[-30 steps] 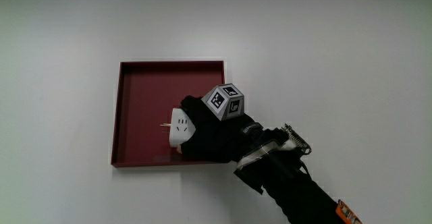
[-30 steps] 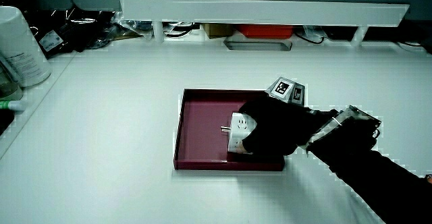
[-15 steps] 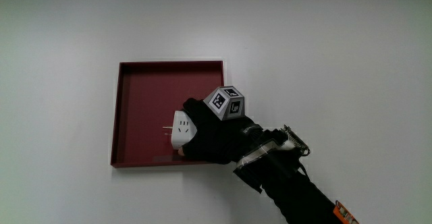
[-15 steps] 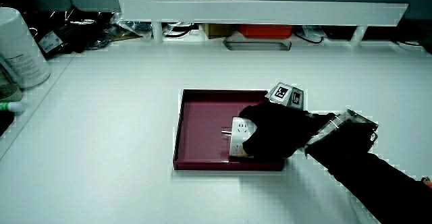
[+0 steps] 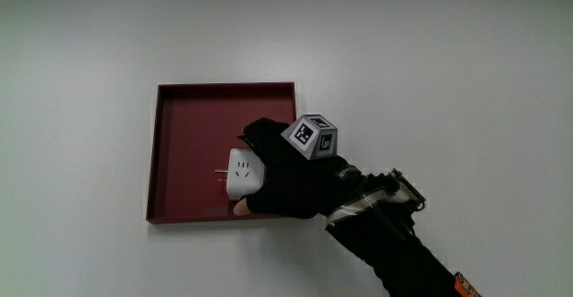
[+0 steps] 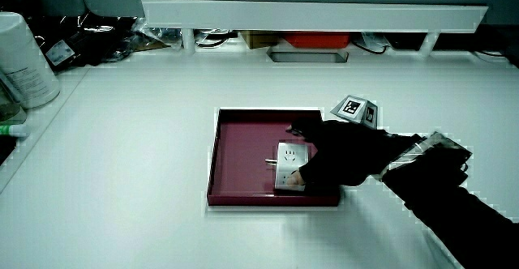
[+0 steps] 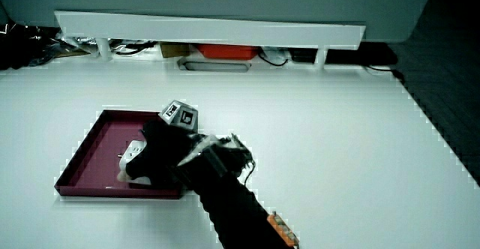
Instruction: Place socket
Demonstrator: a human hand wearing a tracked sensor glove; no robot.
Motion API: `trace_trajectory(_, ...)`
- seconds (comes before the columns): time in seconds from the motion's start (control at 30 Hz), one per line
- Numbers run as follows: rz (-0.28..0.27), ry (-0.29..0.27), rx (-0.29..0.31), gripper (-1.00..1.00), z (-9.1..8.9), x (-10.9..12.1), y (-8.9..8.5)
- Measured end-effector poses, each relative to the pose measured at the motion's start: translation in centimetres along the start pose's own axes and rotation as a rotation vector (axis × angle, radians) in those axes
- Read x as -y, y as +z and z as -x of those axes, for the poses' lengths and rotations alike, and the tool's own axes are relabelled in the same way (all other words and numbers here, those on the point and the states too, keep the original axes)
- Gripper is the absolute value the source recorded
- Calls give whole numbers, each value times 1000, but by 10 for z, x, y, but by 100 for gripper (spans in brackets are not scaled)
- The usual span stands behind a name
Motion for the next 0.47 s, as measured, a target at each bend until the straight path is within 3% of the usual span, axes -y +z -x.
trace_trajectory(0.13,10,44,-2,-85,8,16,14)
trace_trajectory(0.17,49,64,-63,-88,5,17,15)
trace_trajectory(0.33,20,134,-86,-100,14,45,35)
trace_trajectory(0.37,-38,124,26,-100,22,56,44)
trace_trajectory(0.43,-25,185,-15,-100,26,66,52)
trace_trajectory(0.47,-41,197,7,-100,28,71,57)
